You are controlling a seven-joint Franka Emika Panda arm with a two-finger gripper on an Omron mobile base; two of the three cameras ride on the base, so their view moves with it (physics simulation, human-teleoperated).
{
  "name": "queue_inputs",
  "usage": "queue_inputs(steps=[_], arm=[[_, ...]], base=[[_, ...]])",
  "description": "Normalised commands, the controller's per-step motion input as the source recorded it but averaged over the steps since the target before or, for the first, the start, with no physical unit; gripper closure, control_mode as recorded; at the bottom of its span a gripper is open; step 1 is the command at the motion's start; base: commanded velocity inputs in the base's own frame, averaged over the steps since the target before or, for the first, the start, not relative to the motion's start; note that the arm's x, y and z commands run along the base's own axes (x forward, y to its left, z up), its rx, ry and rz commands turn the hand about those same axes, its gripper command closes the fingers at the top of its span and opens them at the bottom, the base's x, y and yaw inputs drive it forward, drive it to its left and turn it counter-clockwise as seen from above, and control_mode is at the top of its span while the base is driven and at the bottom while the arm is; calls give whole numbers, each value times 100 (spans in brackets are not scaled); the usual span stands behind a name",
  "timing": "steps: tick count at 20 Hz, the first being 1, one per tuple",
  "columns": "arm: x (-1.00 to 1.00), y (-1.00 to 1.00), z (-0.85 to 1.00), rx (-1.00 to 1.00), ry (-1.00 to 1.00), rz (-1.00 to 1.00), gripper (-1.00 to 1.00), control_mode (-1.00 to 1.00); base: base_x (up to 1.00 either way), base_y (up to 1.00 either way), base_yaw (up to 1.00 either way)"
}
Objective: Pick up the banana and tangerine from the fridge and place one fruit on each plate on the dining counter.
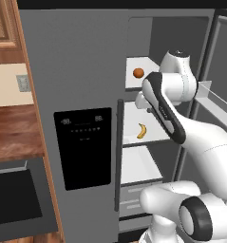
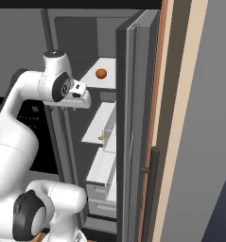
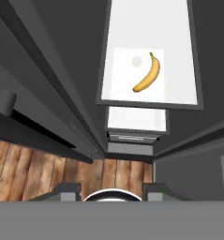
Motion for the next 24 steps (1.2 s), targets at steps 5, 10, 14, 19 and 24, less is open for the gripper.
queue_inputs(steps=[5,10,14,19,24], arm=[[-22,0,-4,0,-2,0,-100,-100],[-35,-19,-61,0,-1,-1,-100,-100],[-1,-27,-64,1,13,-5,-100,-100],[19,-28,-37,2,9,0,-100,-100],[48,-19,-37,0,1,0,-100,-100]], base=[[0,0,0],[0,0,0],[0,0,0],[0,0,0],[0,0,0]])
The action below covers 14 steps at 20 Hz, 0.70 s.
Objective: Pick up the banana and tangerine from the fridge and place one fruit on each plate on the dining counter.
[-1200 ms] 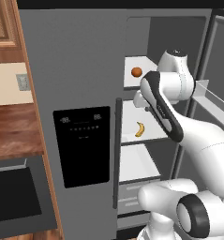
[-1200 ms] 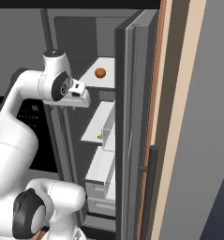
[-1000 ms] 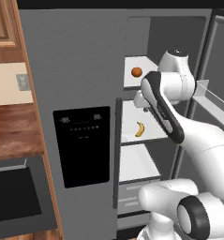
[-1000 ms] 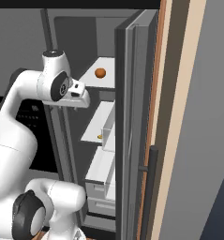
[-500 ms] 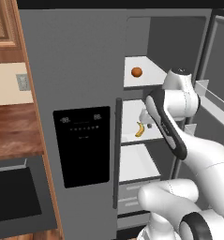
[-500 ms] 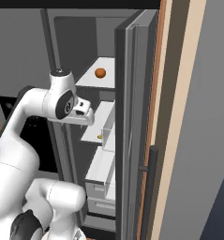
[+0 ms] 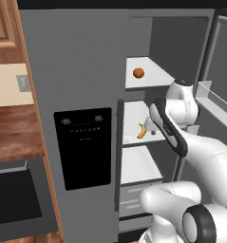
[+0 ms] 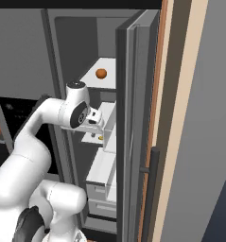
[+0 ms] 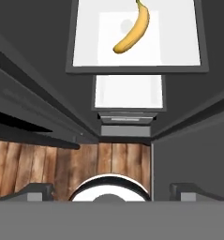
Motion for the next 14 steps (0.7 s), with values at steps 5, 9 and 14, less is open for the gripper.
queue_inputs(steps=[5,9,14], arm=[[39,0,-52,0,1,0,-100,-100],[46,0,-37,0,1,-1,-100,-100],[55,0,-16,4,3,-3,-100,-100]], base=[[0,0,0],[0,0,0],[0,0,0]])
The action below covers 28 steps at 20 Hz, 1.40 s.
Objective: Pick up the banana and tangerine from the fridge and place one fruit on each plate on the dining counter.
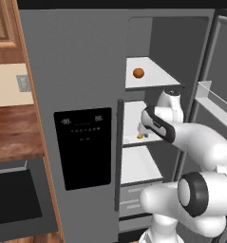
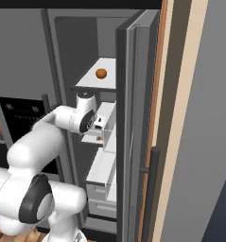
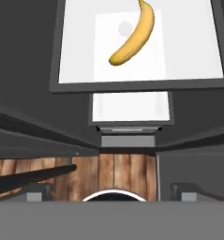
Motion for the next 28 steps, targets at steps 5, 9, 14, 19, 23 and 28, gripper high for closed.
queue_inputs(steps=[5,9,14,19,23,28], arm=[[49,-7,-15,4,2,-4,-100,-100],[41,-12,-23,4,1,-2,-100,-100],[41,-4,-25,1,6,-3,-100,-100],[37,0,-29,0,7,-4,-100,-100],[31,0,-30,0,1,-2,-100,-100],[30,0,-26,0,0,0,-100,-100]], base=[[0,0,0],[0,0,0],[0,0,0],[0,0,0],[0,0,0],[0,0,0]])
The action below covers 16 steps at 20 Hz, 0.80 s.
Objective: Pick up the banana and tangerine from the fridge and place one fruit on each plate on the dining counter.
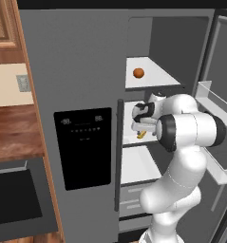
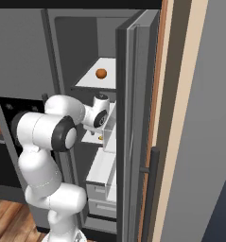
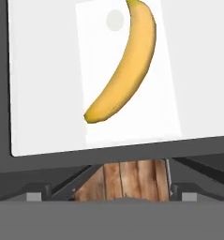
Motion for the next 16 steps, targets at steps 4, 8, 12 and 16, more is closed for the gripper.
queue_inputs(steps=[4,8,12,16], arm=[[32,0,-20,0,0,0,-100,-100],[24,0,-19,0,0,0,-100,-100],[22,0,-18,0,0,0,-100,-100],[20,-1,-20,0,0,0,-100,-100]], base=[[0,0,0],[0,0,0],[0,0,0],[0,0,0]])
